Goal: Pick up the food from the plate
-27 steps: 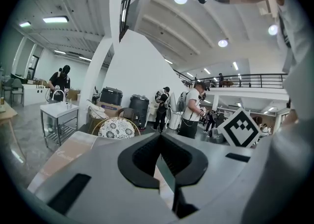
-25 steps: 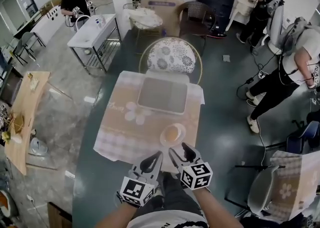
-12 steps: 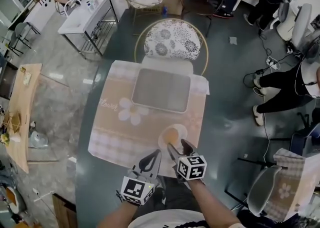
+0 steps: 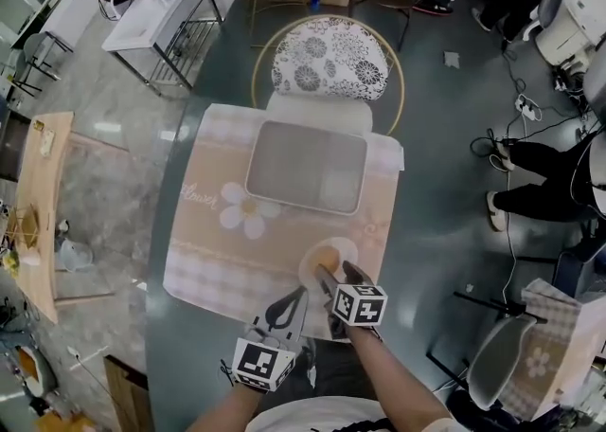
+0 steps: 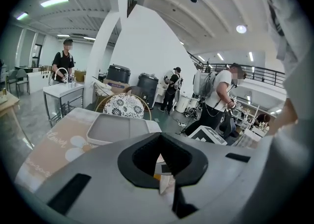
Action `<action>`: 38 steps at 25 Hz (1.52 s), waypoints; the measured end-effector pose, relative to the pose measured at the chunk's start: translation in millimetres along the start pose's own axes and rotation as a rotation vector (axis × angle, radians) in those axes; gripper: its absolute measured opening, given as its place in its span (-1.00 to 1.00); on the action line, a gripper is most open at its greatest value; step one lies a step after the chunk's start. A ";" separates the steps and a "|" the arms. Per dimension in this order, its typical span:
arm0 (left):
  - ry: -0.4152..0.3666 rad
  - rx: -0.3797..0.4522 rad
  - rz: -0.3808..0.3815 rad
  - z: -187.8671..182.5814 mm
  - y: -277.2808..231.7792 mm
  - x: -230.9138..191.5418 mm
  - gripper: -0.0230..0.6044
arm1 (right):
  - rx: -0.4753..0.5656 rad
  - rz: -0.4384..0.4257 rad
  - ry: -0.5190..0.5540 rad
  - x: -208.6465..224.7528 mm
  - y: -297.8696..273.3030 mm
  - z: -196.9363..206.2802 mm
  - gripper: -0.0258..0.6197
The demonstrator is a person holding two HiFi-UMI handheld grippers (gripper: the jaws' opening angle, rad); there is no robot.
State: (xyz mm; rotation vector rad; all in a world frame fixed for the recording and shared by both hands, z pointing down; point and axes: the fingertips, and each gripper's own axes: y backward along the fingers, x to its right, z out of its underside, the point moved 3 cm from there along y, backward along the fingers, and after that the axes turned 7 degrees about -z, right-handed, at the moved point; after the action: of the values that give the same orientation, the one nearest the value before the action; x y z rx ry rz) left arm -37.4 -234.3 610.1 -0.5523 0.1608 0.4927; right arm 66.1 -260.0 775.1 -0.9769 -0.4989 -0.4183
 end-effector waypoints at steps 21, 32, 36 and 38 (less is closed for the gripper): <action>0.026 -0.019 -0.054 8.0 4.6 -15.9 -0.91 | -0.067 -0.150 -0.154 1.8 -18.4 -6.9 -0.06; 0.019 0.010 -0.019 -5.1 55.5 1.0 -0.91 | 0.137 -0.368 0.007 -99.1 78.2 -48.8 -0.06; 0.015 0.037 -0.003 -18.8 74.4 5.9 -0.91 | 0.217 -0.408 0.075 -130.9 108.9 -64.2 -0.06; 0.021 0.046 0.009 -26.3 88.9 11.5 -0.91 | 0.247 -0.425 0.102 -147.0 126.6 -66.2 -0.06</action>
State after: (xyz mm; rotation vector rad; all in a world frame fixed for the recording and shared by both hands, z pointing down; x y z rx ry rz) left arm -71.3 -178.1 543.6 -0.5117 0.1946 0.4911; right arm 29.8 -237.6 574.6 -0.6045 -0.6505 -0.7641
